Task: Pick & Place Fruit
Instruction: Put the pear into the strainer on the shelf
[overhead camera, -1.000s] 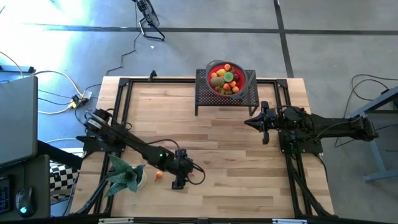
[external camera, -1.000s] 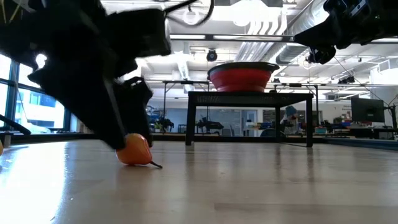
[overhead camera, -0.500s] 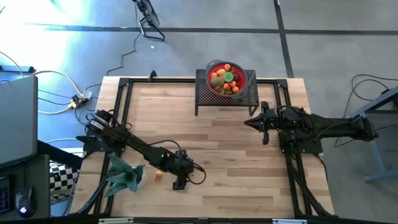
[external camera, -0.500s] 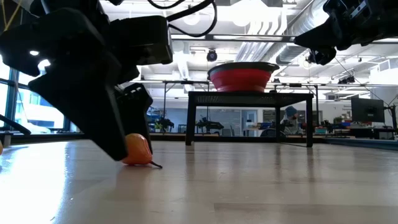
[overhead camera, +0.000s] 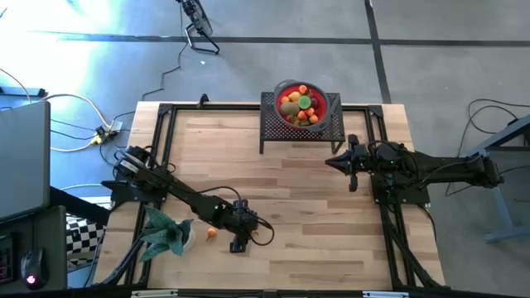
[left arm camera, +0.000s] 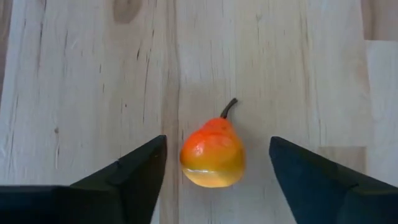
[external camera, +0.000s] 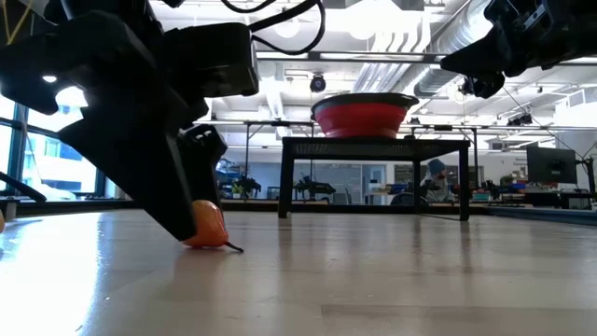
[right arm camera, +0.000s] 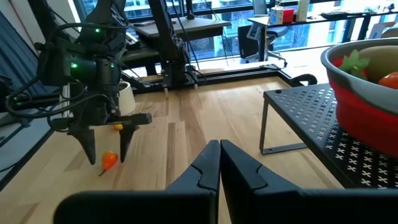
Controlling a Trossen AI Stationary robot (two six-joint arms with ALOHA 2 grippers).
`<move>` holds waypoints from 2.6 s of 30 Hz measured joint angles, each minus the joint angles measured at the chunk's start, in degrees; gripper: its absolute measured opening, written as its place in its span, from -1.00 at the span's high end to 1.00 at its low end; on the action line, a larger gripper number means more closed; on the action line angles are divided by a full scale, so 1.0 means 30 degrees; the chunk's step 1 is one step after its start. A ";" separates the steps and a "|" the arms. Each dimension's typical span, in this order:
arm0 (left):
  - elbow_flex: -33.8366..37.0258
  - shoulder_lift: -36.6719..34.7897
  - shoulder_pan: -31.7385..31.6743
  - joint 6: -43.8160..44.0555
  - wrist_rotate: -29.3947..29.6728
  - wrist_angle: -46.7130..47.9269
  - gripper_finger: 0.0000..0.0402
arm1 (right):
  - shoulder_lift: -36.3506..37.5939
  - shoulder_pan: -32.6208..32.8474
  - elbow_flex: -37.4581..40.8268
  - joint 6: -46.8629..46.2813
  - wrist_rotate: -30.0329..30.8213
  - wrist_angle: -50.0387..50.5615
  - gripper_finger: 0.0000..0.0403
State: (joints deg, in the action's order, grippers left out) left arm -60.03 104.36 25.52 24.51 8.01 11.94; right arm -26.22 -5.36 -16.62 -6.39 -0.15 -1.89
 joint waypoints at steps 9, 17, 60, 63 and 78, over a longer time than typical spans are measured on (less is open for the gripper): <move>0.0001 0.0000 0.0000 0.0000 0.0015 0.0002 -0.09 | 0.0000 -0.0002 -0.0003 0.0000 0.0067 -0.0001 0.98; 0.0001 0.0007 0.0000 0.0007 0.0029 0.0000 0.04 | 0.0000 0.0005 0.0000 -0.0007 0.0062 -0.0007 0.98; -0.0014 -0.1930 -0.0007 0.0474 0.1076 -0.0994 0.29 | 0.0003 0.0001 0.0000 0.0020 -0.0018 -0.0009 0.98; -0.0014 -0.2641 -0.0015 0.0461 0.1959 -0.1113 0.29 | 0.0002 -0.0002 0.0000 0.0051 -0.0018 -0.0007 0.98; -0.0014 -0.4087 -0.2847 0.0254 0.2891 -0.4431 0.29 | 0.0007 -0.0002 0.0000 0.0197 -0.0010 -0.0007 0.98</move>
State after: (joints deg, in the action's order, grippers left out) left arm -60.07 92.09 16.98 25.27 16.68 -1.35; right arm -26.20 -5.37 -16.62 -5.80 -0.19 -1.91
